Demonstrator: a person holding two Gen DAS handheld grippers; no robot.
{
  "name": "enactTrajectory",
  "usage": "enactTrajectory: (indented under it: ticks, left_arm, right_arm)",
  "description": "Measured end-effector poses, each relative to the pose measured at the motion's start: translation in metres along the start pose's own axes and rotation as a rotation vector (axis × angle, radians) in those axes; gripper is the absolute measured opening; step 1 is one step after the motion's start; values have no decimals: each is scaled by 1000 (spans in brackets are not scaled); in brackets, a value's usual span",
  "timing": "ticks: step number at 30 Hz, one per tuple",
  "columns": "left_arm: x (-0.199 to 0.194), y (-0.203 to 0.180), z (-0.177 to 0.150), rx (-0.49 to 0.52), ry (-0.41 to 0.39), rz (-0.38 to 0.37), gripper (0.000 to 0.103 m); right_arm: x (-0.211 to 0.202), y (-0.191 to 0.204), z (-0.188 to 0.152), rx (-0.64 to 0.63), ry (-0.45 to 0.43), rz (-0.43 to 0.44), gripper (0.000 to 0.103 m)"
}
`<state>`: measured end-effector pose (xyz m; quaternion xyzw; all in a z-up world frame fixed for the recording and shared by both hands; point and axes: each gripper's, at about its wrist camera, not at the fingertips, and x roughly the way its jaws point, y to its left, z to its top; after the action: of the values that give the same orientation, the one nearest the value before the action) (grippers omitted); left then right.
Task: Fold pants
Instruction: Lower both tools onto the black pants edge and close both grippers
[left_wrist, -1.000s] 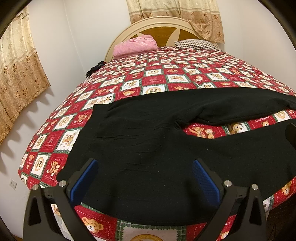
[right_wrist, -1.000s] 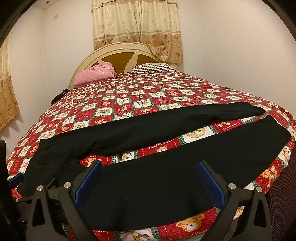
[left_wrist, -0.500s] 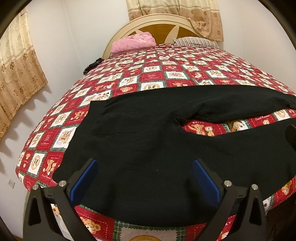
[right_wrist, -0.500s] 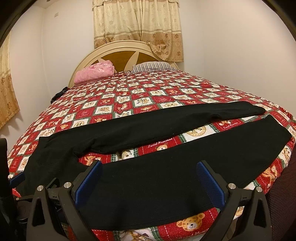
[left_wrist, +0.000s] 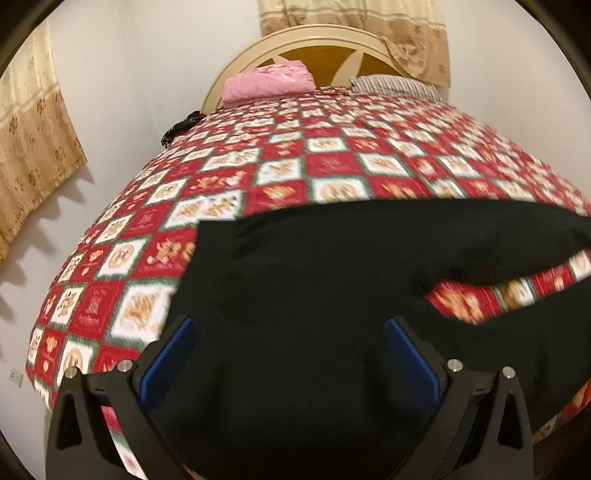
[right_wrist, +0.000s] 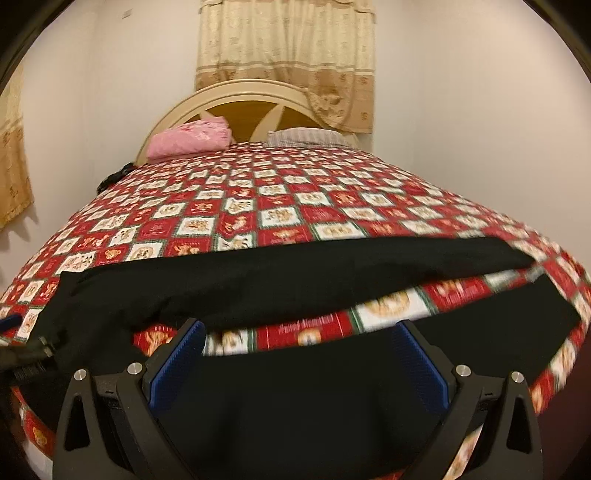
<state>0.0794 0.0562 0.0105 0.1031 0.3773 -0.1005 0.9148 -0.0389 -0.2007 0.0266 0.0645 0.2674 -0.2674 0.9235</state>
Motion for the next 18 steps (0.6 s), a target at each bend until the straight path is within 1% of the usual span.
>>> enactTrajectory:
  ticks: [4, 6, 7, 8, 9, 10, 12, 13, 14, 15, 17, 18]
  left_arm:
    - [26, 37, 28, -14, 4, 54, 103]
    - [45, 52, 39, -29, 30, 54, 103]
    - [58, 61, 44, -45, 57, 43, 103]
    - [67, 68, 46, -61, 77, 31, 96]
    - [78, 75, 49, -82, 104, 17, 85]
    - [91, 82, 51, -106, 136, 2, 80]
    - [110, 90, 54, -143, 182, -26, 63]
    - [121, 93, 55, -162, 203, -39, 58]
    - [130, 95, 55, -176, 226, -47, 54]
    - [136, 95, 55, -186, 242, -56, 54]
    - [144, 96, 55, -202, 255, -71, 54]
    - [145, 97, 56, -210, 248, -78, 55]
  right_arm:
    - [19, 11, 19, -59, 7, 14, 102]
    - [30, 18, 27, -77, 14, 44, 102]
    - [36, 22, 31, -89, 18, 59, 102]
    - [40, 25, 32, -97, 23, 69, 102]
    - [48, 31, 35, -114, 35, 83, 102]
    - [53, 35, 37, -128, 45, 95, 102]
    - [63, 43, 39, -154, 57, 110, 101]
    - [69, 49, 41, -177, 59, 117, 99]
    - [74, 54, 42, -195, 61, 123, 91]
    - [79, 59, 43, -213, 68, 133, 83]
    - [91, 66, 47, -243, 95, 145, 81]
    - [98, 68, 49, -249, 103, 146, 81]
